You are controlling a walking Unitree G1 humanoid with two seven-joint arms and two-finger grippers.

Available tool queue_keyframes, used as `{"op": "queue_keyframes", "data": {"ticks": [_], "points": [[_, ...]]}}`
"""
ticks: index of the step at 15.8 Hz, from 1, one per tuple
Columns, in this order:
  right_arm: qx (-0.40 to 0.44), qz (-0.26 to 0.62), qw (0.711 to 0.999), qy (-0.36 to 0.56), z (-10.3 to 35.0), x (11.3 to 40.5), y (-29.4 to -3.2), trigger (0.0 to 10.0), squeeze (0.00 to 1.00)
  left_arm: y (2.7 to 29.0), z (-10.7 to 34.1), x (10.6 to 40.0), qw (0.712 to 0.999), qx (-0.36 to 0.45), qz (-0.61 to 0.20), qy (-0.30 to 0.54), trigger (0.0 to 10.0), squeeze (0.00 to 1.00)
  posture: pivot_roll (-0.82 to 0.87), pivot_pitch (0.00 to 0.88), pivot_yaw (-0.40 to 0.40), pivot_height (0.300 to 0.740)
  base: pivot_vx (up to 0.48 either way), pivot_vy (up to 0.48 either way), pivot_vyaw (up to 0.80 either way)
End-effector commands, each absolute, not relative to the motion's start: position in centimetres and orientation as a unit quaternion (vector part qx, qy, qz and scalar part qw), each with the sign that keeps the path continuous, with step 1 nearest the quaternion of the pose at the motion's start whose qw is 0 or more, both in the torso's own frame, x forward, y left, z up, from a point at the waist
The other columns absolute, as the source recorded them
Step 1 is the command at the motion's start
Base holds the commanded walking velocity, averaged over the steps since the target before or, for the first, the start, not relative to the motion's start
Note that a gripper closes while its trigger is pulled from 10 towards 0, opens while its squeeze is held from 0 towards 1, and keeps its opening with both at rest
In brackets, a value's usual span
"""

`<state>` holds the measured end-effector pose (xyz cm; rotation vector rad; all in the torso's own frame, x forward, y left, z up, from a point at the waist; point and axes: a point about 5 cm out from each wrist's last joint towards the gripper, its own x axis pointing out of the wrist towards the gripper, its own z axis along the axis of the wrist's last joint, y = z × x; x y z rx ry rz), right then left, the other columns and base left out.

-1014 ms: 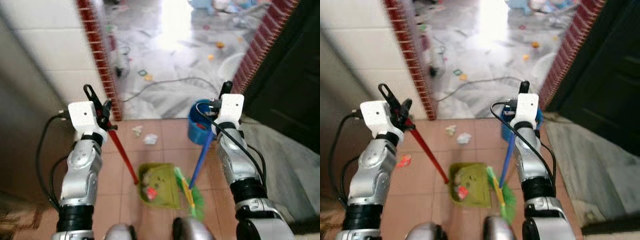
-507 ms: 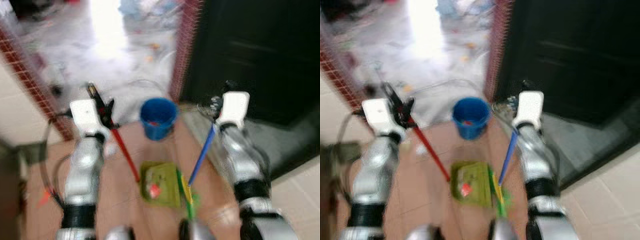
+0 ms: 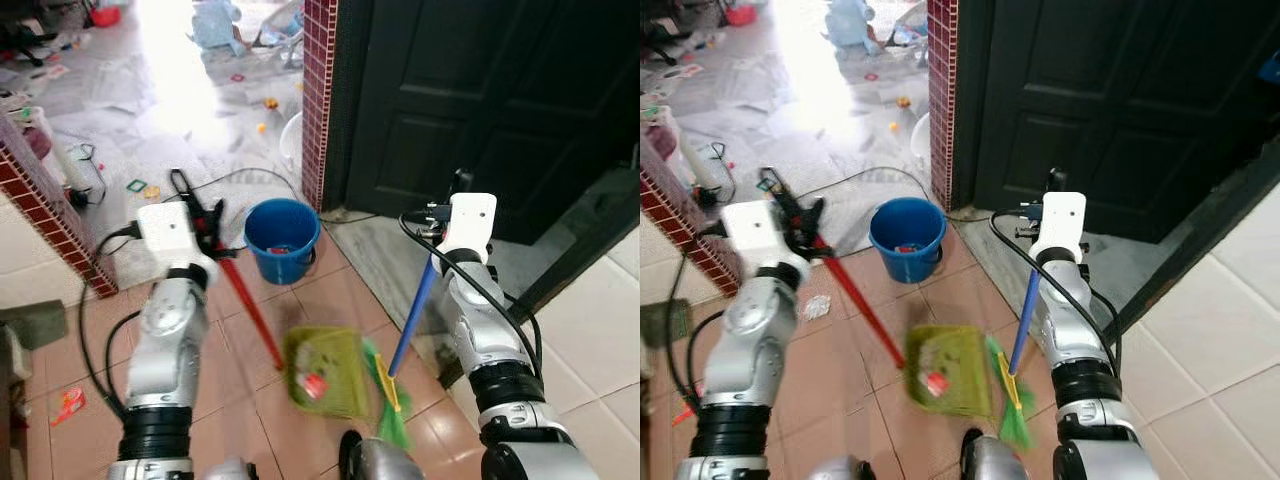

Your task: Sweep floor

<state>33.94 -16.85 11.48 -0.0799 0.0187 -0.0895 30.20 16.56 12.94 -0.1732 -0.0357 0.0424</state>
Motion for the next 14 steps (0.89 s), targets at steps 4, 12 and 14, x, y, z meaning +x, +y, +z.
{"op": "queue_keyframes", "data": {"ticks": [4,12,14], "points": [[-0.044,-0.041,0.998,0.004,11.9,34.1,-16.9,10.0,0.00,17.8,16.8,30.9,0.990,-0.082,0.064,-0.097,10.0,0.00,-0.04,0.063,0.009,0.740,0.000,0.000,0.00],[-0.049,-0.038,0.998,0.007,11.8,34.2,-17.0,10.0,0.00,20.0,24.7,31.5,0.962,-0.097,0.135,-0.219,10.0,0.00,-0.04,0.059,0.002,0.740,0.000,0.000,0.00],[-0.051,-0.036,0.998,0.008,11.7,34.2,-16.9,10.0,0.00,20.2,25.0,31.5,0.961,-0.097,0.137,-0.222,10.0,0.00,-0.04,0.059,0.001,0.740,0.000,0.000,0.00]]}}
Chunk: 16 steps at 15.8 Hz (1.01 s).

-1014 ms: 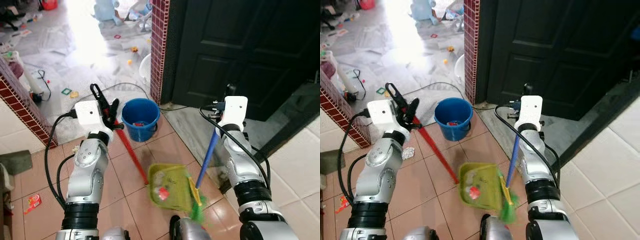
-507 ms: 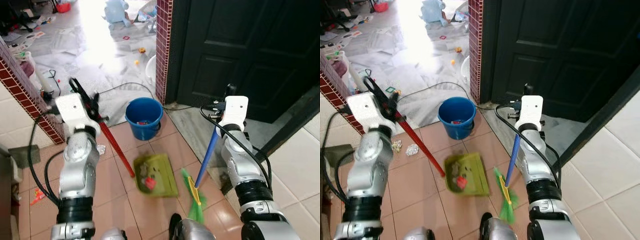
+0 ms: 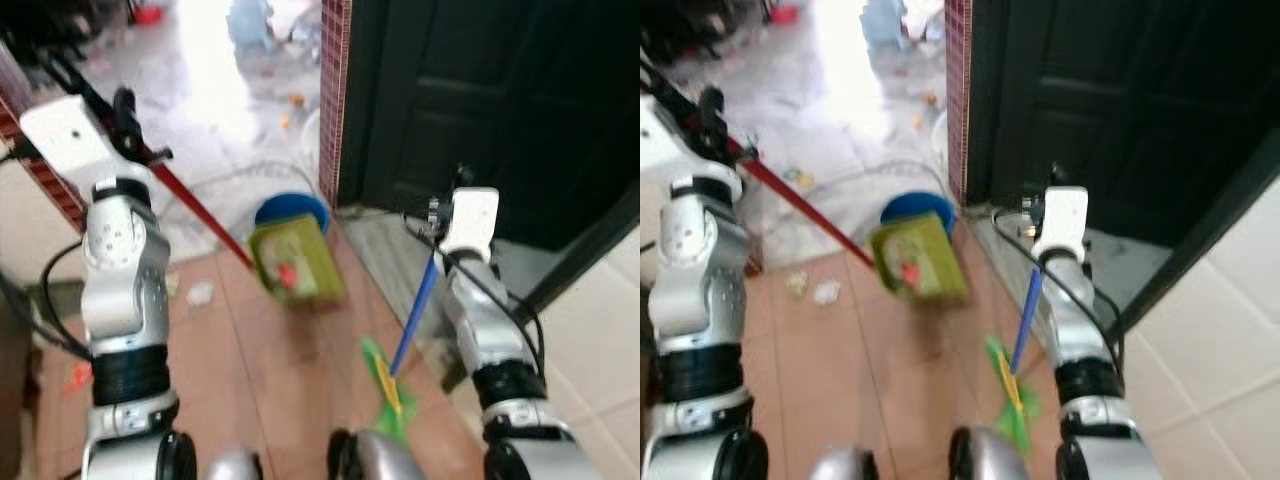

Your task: Sweep floor

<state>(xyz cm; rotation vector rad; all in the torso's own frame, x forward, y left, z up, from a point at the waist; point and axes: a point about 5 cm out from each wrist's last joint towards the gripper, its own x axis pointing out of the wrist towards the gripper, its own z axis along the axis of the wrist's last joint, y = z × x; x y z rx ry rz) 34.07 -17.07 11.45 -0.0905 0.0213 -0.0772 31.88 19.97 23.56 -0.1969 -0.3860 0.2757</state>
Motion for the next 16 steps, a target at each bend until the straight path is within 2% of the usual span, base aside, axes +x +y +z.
{"op": "queue_keyframes", "data": {"ticks": [1,10,16], "points": [[-0.052,-0.036,0.998,0.008,11.62,34.14,-16.96,10.0,0.00,20.22,24.97,31.51,0.961,-0.098,0.138,-0.219,10.0,0.00,-0.04,0.061,0.001,0.740,0.000,0.000,0.00],[-0.058,-0.034,0.998,0.009,11.55,34.21,-17.06,10.0,0.00,20.75,25.03,31.53,0.960,-0.097,0.152,-0.214,10.0,0.00,-0.05,0.060,-0.005,0.740,0.000,0.000,0.00],[-0.062,-0.031,0.998,0.011,11.35,34.06,-17.17,10.0,0.00,20.75,24.99,31.53,0.961,-0.095,0.150,-0.213,10.0,0.00,-0.05,0.061,-0.007,0.740,0.282,0.346,0.00]]}}
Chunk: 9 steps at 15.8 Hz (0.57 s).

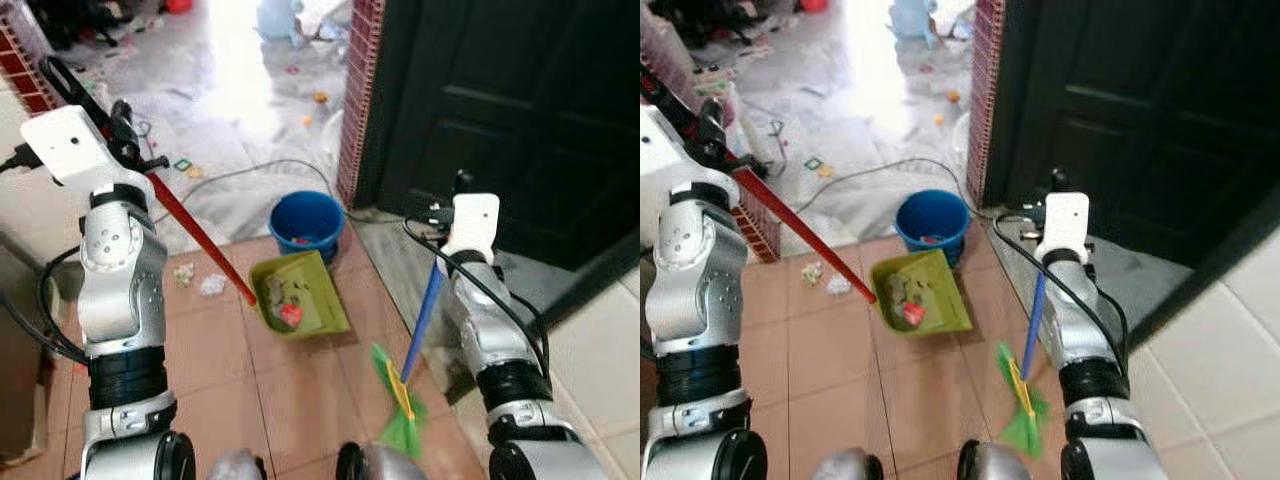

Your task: Sweep floor

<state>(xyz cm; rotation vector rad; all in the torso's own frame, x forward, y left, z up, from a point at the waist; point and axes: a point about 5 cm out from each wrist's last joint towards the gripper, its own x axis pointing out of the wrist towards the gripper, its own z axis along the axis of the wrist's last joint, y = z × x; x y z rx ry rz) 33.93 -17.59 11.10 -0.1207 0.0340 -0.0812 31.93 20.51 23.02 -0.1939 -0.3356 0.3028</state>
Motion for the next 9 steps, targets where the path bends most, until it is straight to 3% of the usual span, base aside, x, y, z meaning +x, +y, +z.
{"op": "queue_keyframes", "data": {"ticks": [1,6,9], "points": [[-0.062,-0.031,0.997,0.012,11.36,34.05,-17.20,10.0,0.00,20.77,24.95,31.54,0.961,-0.096,0.151,-0.212,10.0,0.00,-0.05,0.062,-0.009,0.740,0.289,0.382,0.00],[-0.063,-0.029,0.998,0.013,11.21,34.05,-17.07,10.0,0.00,20.63,24.62,31.53,0.963,-0.093,0.147,-0.206,10.0,0.00,-0.05,0.064,-0.010,0.740,0.289,0.384,0.00],[-0.063,-0.029,0.998,0.015,11.07,34.00,-17.01,10.0,0.00,20.25,24.17,31.51,0.967,-0.089,0.138,-0.197,10.0,0.00,-0.04,0.065,-0.008,0.740,0.109,0.080,0.00]]}}
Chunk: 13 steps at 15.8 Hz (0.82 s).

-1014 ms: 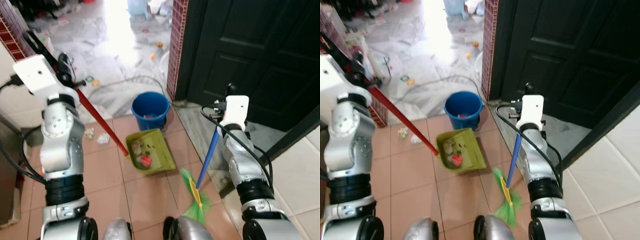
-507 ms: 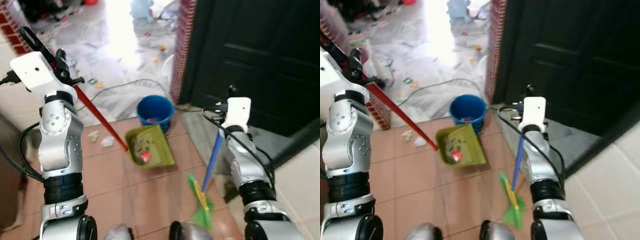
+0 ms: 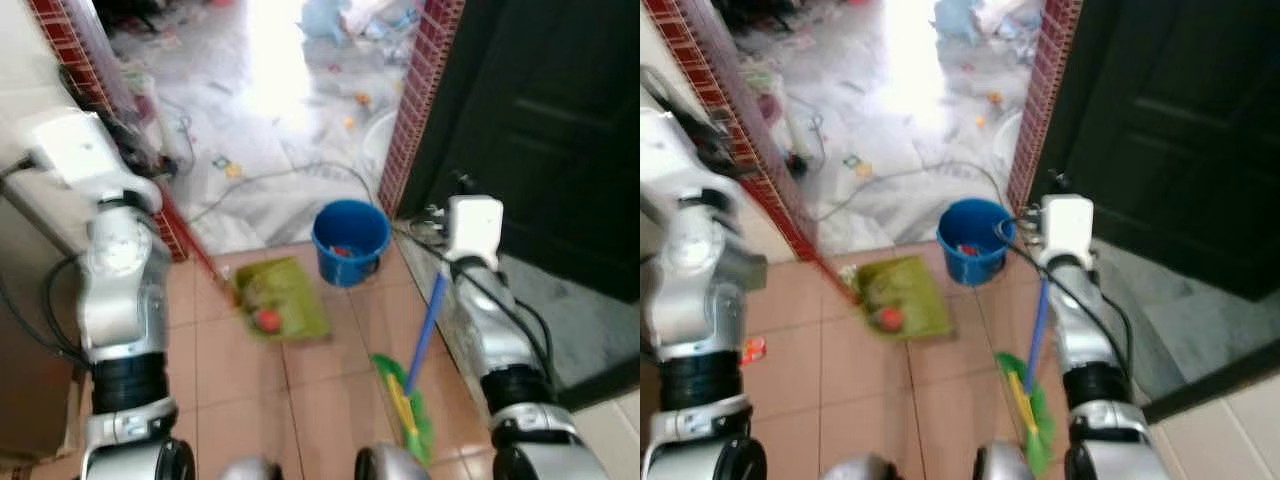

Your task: Sweep floor

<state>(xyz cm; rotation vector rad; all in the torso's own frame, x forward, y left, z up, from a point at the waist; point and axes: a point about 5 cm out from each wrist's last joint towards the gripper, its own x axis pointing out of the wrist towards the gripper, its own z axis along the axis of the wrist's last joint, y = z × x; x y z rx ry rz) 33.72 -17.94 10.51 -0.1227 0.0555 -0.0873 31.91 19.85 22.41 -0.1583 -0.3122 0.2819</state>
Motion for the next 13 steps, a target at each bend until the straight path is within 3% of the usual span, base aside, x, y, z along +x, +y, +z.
{"op": "queue_keyframes", "data": {"ticks": [1,8,11,13], "points": [[-0.063,-0.029,0.997,0.014,11.07,33.99,-16.98,10.0,0.00,20.00,24.13,31.52,0.968,-0.085,0.131,-0.196,10.0,0.00,-0.04,0.065,-0.008,0.740,0.000,0.000,0.00],[-0.068,-0.032,0.997,0.017,10.63,33.79,-17.09,10.0,0.00,19.23,24.49,31.46,0.968,-0.091,0.112,-0.207,10.0,0.00,-0.04,0.064,-0.001,0.740,0.000,0.000,0.00],[-0.067,-0.030,0.997,0.019,10.55,33.80,-17.06,10.0,0.00,19.28,24.98,31.49,0.966,-0.087,0.111,-0.216,10.0,0.00,-0.04,0.063,-0.001,0.740,0.000,0.000,-0.68],[-0.076,-0.026,0.997,0.016,10.64,33.84,-17.06,10.0,0.00,19.46,25.01,31.59,0.966,-0.086,0.112,-0.216,10.0,0.00,-0.04,0.062,-0.001,0.740,0.000,0.000,0.00]]}}
